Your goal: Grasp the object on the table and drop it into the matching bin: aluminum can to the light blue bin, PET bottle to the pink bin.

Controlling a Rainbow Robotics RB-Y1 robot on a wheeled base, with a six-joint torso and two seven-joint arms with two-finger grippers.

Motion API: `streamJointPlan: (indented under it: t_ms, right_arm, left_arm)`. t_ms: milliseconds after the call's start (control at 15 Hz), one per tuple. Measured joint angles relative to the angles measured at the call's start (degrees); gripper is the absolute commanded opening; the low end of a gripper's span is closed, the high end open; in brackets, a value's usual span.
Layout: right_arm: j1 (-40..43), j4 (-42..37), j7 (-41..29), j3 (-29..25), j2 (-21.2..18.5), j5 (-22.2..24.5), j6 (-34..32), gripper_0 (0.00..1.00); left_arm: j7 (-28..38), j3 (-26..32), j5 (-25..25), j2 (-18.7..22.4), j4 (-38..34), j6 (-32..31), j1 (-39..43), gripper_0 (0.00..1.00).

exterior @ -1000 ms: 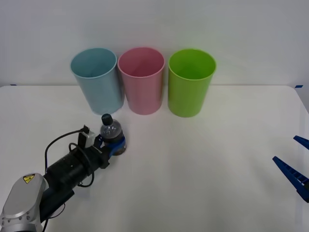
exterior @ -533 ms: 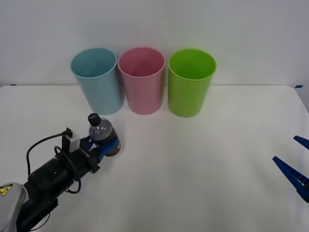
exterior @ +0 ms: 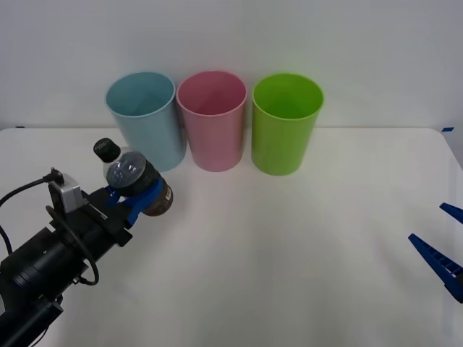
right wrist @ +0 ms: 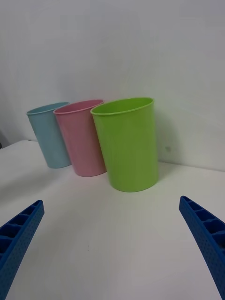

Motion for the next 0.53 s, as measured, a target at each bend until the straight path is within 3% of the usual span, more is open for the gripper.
streamJointPlan:
  t_ms: [267,533]
  right_arm:
    - [0.0,0.0,0.0,0.0,0.0,0.0,0.0,1.0]
    - [0.0,0.0,0.0,0.0,0.0,0.0,0.0,1.0]
  left_arm:
    - [8.49,0.37,-2.07,0.0,-2.64,0.68,-5.02,0.0]
    - [14.6,1.33,-7.28,0.0,-1.42,1.74,-12.07,0.0]
